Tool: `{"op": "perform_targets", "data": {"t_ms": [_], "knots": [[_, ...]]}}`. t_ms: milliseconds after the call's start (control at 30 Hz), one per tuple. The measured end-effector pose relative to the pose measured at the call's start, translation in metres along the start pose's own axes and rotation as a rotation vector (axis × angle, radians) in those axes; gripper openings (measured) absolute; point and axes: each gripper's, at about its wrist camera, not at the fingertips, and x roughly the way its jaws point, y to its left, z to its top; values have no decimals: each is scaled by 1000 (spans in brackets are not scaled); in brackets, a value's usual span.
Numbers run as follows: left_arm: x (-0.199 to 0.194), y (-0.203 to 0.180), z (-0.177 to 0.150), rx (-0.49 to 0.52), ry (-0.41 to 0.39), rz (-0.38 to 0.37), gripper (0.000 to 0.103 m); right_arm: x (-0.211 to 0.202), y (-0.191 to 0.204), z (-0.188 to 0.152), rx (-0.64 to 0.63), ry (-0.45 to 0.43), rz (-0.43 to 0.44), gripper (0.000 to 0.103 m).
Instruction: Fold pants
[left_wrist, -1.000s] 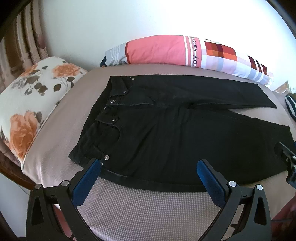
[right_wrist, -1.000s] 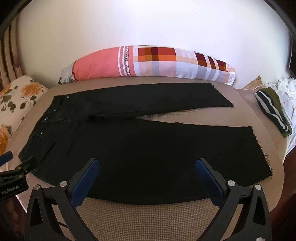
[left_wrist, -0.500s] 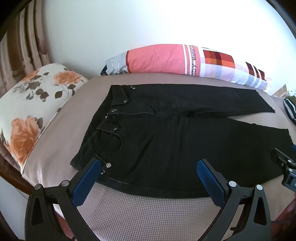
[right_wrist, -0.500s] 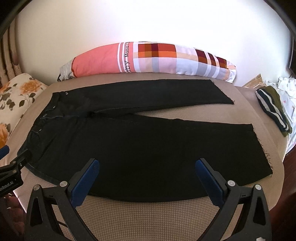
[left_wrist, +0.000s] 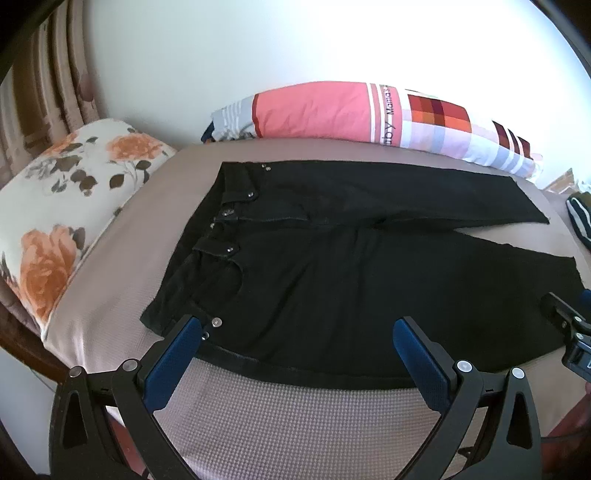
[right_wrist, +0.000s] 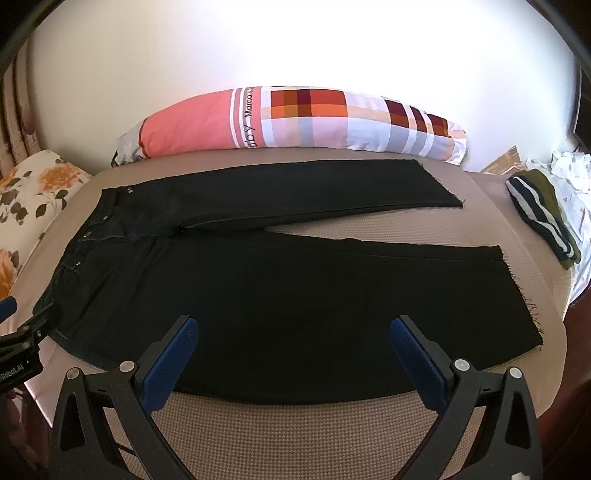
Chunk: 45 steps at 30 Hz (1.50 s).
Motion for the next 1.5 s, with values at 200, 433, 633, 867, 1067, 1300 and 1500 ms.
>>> {"op": "perform_targets", "data": {"t_ms": [200,433,633,867,1067,1300,1500], "knots": [[6,3,-3,-11,39,-5,103,1,-1,0,1,1,-6,103],[6,4,-2,-18,43,3,103,2,-3,0,7,3,-17,103],[7,5,-2,-19,47,2,103,1,-5,0,11,-1,-19,103],[8,7,-3,-22,51,4,103,-2,-3,2,5,-15,-21,103],[8,8,-3,-24,52,3,103,-1,-3,2,7,-18,-14,103],[8,8,-3,-26,53,1,103,-1,-1,2,9,-20,-12,103],[8,10,-2,-35,46,2,103,-1,0,1,9,-17,3,103]]}}
